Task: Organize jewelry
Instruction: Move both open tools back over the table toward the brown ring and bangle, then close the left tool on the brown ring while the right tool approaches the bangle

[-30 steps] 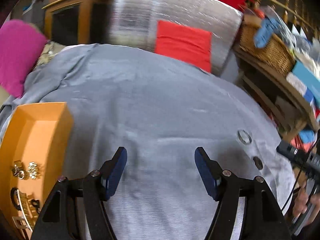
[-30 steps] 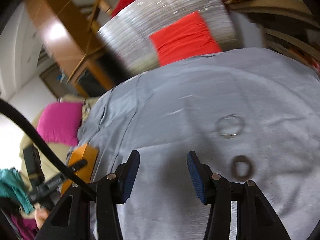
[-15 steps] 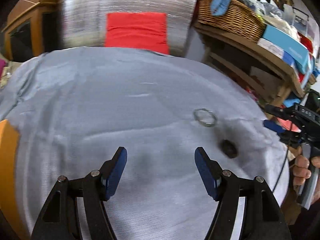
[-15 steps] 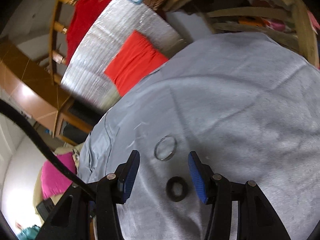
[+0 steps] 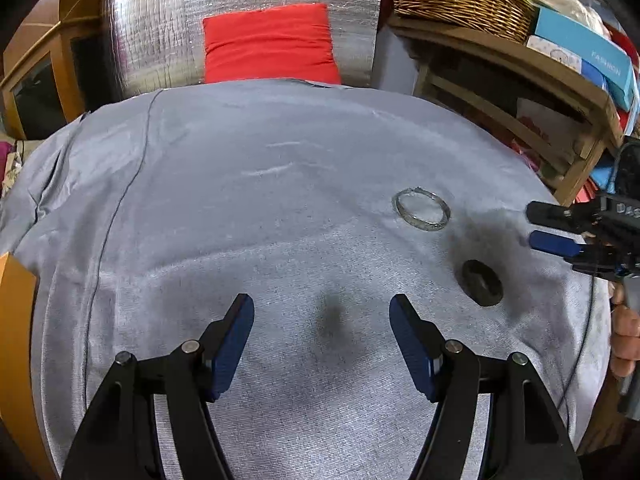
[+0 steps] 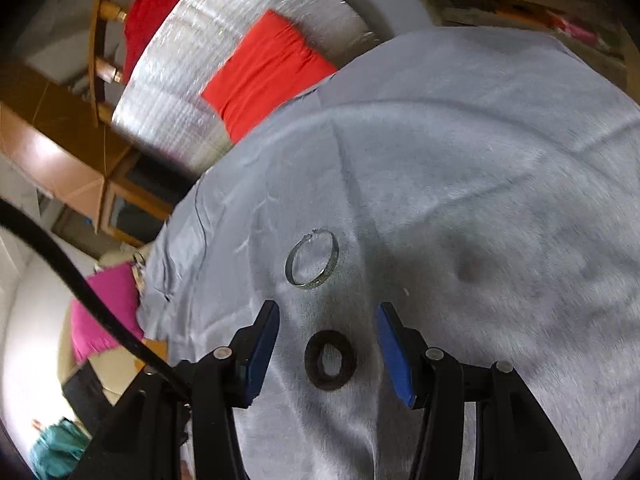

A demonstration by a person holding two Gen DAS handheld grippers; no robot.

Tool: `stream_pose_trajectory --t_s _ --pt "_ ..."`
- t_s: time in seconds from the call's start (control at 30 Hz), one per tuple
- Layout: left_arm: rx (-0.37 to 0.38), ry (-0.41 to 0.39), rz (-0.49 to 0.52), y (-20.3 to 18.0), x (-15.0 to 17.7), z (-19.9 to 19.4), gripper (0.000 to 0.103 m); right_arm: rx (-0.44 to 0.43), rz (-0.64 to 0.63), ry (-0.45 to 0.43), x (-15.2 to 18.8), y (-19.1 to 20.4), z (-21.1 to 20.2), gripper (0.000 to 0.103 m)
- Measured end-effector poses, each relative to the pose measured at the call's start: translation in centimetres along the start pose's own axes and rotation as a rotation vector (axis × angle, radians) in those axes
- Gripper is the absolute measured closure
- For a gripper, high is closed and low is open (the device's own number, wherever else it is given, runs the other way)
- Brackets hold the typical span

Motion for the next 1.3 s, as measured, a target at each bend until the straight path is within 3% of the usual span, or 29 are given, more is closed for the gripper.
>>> stream_pose_trajectory --t_s 0.23,0.53,0.77,1.07,1.13,1.27,1.3 --pt "0.082 -0.025 0.017 -2.0 -0.2 -0.3 0.032 -0.027 0.064 -0.056 -1.4 -0.9 -0.9 0.049" --pt "0.174 -0.030 0.071 -8.5 -0.8 1.7 0.030 0.000 0.090 -0.096 -2.1 -3.4 -3.3 0.049" --pt "0.195 0.022 0.091 -12.0 -0.1 4.4 0.030 -0.002 0.089 -0.089 -2.1 -4.1 -3.8 0.049" --pt "0.177 0.007 0.132 -13.3 0.0 5.6 0.030 -0.019 0.097 -0.087 -2.0 -3.9 -3.8 0.049" --pt "0.156 0.003 0.154 -13.3 0.0 5.8 0.038 -0.024 0.094 -0.086 -1.9 -3.5 -3.6 0.049" --pt "0.103 0.020 0.180 -12.7 0.1 6.3 0.084 -0.035 0.108 -0.098 -1.9 -3.2 -3.6 0.049" --pt "0.101 0.024 0.178 -12.6 0.2 6.4 0.087 -0.036 0.109 -0.100 -1.9 -3.1 -3.6 0.049"
Point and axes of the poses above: each gripper's, at about its wrist camera, not at the fingertips, and z roughly the way its jaws point, y to its left, x to its underside, the point moved 8 cm from there along z, roughly the way its jaws point, and after that the axes turned 1 degree about -z, right-handed, at the moved point
